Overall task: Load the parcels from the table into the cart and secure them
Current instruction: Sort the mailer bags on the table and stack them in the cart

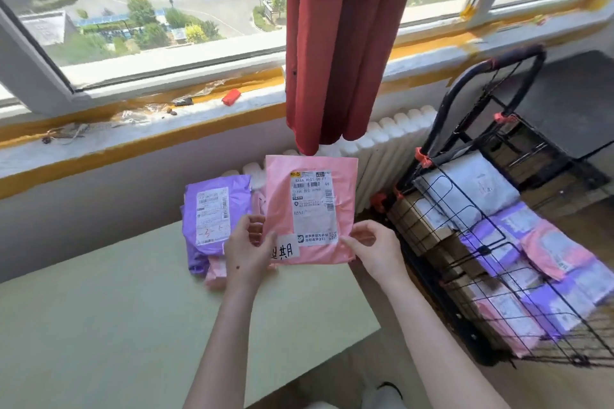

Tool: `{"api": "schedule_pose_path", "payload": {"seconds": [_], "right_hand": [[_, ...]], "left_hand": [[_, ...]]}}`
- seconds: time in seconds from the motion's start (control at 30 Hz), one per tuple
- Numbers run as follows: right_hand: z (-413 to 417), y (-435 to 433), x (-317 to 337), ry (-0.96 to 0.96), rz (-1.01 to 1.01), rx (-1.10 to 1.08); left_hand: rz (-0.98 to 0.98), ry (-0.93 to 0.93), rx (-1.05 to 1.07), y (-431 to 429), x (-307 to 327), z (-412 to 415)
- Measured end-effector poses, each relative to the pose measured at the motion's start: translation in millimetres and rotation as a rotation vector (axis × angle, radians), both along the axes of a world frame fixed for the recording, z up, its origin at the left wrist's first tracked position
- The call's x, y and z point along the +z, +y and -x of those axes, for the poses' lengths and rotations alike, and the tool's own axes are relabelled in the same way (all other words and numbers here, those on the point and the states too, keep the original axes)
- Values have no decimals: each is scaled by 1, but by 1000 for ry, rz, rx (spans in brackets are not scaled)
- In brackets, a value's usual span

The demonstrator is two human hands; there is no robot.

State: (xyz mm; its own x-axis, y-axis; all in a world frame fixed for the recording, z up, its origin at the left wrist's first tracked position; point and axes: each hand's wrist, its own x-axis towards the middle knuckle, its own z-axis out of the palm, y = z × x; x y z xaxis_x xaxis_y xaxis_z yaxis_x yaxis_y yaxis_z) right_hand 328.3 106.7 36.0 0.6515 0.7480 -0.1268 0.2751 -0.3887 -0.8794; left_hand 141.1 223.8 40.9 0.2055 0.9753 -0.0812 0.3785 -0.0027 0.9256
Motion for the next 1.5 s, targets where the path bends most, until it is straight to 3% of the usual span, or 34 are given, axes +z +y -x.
{"api": "schedule_pose_path", "payload": {"seconds": [0.3, 0.87, 1.17, 1.5], "right_hand": [[-85, -93, 24, 17, -57, -108], [-241, -300, 19, 50, -60, -433], [-298, -342, 7, -1, 45, -664], [-377, -332, -27, 27, 201, -930]], "left_hand": [[-70, -39, -144, -66, 30, -95], [-197, 104, -551, -234, 34, -285], [-297, 201, -767, -243, 28, -395], [-244, 375, -1057, -224, -27, -533]]}}
